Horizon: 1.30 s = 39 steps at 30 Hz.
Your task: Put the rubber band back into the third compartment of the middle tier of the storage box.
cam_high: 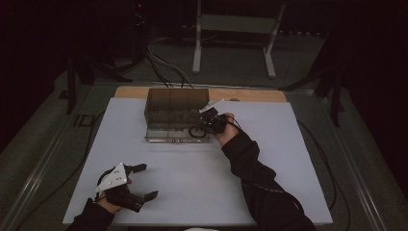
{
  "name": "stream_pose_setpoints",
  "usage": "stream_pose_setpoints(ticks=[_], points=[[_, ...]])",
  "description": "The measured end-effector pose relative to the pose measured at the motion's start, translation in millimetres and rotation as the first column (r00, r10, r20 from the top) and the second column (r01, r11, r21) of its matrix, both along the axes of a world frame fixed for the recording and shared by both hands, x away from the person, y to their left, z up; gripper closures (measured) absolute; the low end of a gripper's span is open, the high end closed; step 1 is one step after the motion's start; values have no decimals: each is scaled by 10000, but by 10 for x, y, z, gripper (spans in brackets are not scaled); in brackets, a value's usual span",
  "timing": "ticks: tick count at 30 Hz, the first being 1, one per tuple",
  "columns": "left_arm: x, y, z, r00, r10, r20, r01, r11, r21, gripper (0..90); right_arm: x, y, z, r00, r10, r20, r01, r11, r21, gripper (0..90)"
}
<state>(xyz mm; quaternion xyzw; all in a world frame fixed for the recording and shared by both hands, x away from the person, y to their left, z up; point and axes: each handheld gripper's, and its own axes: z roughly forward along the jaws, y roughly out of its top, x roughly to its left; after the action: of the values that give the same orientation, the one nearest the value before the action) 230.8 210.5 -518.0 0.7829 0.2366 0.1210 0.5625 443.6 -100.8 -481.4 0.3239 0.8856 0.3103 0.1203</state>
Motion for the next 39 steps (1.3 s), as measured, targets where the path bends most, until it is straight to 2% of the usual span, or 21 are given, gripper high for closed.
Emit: stream_pose_setpoints(ticks=[11, 17, 21, 24, 27, 30, 33, 39], points=[[3, 3, 0, 10000, 15, -1, -15, 10000, -10, 3, 8, 28, -18, 9997, 93, -223, -99, 9996, -266, 856], [3, 5, 0, 10000, 11, 2, -11, 10000, -8, 3, 22, 45, -25, 9996, 78, -268, -85, 9997, -248, 847], [5, 8, 0, 10000, 20, 3, -20, 10000, -27, 3, 9, 40, 15, 9998, 61, -212, -63, 9999, -124, 790], [2, 4, -1, 10000, 8, -8, -8, 10000, -8, 3, -1, 16, 78, 9999, 2, -154, 1, 9998, 204, 696], [4, 2, -1, 10000, 5, -4, -5, 10000, -5, 3, -15, 1, 119, 10000, -14, -85, 17, 9994, 360, 650], [5, 2, -4, 10000, 7, -16, -7, 10000, 11, 3, -32, -3, 145, 10000, 12, -91, -8, 9989, 474, 629], [10, 0, -4, 10000, -12, -14, 12, 10000, -2, 3, -79, 5, 178, 9999, 156, -66, -151, 9976, 681, 570], [16, 2, 1, 10000, 17, -17, -17, 10000, -50, 3, -122, -2, 197, 9994, 294, -160, -278, 9956, 892, 528]])
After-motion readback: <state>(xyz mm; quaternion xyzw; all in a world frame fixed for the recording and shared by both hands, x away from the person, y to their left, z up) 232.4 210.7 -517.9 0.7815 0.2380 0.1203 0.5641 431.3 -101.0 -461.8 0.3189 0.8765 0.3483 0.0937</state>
